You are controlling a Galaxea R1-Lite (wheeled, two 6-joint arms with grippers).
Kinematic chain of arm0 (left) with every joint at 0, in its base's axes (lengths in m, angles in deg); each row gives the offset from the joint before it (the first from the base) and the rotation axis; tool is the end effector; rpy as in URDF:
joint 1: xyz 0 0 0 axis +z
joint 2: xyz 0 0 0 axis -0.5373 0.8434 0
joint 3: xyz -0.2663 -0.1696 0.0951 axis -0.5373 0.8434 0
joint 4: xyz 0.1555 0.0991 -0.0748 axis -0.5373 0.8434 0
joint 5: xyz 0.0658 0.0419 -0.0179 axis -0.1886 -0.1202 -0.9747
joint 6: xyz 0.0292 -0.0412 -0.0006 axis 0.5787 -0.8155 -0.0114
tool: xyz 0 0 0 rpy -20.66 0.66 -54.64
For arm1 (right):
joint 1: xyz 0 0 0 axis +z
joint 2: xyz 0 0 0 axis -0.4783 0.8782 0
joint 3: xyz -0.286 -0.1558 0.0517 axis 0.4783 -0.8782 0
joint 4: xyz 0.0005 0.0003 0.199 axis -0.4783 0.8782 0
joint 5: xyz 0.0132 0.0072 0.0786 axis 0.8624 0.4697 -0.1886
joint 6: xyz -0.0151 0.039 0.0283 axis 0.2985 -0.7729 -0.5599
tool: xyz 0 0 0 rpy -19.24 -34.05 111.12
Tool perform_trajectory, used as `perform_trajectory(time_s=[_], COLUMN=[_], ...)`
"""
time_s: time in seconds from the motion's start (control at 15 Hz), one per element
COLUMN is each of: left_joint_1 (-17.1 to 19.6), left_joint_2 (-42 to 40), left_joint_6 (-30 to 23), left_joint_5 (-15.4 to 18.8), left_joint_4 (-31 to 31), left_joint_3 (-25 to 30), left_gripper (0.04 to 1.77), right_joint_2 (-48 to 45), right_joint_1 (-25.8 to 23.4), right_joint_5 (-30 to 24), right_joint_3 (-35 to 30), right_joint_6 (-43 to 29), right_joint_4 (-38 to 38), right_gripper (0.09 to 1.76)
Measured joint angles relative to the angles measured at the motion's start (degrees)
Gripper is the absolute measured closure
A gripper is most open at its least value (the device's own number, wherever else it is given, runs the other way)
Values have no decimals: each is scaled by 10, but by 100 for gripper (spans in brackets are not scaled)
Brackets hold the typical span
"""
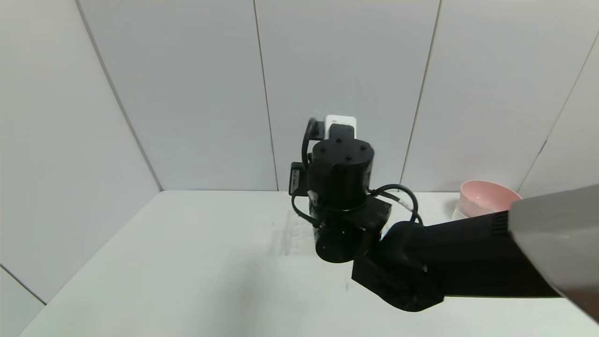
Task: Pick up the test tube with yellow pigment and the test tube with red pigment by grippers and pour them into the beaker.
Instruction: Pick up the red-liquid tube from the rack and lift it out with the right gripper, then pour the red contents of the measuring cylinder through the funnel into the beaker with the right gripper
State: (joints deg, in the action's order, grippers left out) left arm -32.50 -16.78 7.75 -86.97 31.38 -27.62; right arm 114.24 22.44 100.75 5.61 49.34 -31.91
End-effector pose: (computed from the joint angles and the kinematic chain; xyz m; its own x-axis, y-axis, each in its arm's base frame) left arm -0.0151 -0.0001 0.0757 1.0000 -0.0016 0.0016 0.0016 1.0000 -0.0001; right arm 0.3328 0.3540 0.2166 0.9950 0.0955 0.0295 -0.0992 0.9799 0.1733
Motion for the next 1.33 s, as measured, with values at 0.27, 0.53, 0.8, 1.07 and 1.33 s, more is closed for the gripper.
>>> perform_trajectory(time_s=[0.27, 0.53, 0.8, 1.07, 1.33], left_joint_1=[0, 0, 0, 0, 0], left_joint_2=[0, 0, 0, 0, 0], left_joint_6=[0, 0, 0, 0, 0], left_joint_5=[0, 0, 0, 0, 0], left_joint_4=[0, 0, 0, 0, 0], left_joint_3=[0, 0, 0, 0, 0], left_gripper=[5, 5, 5, 5, 5], right_joint_2=[-134, -269, -336, -343, -303], right_joint_1=[-58, -231, -473, -678, -754], right_joint_5=[-16, -137, -332, -592, -692], right_joint_3=[-157, -313, -401, -448, -471], right_joint_6=[23, 38, 62, 172, 330], right_joint_4=[-5, -7, -28, -50, -61], right_gripper=[135, 135, 135, 135, 135])
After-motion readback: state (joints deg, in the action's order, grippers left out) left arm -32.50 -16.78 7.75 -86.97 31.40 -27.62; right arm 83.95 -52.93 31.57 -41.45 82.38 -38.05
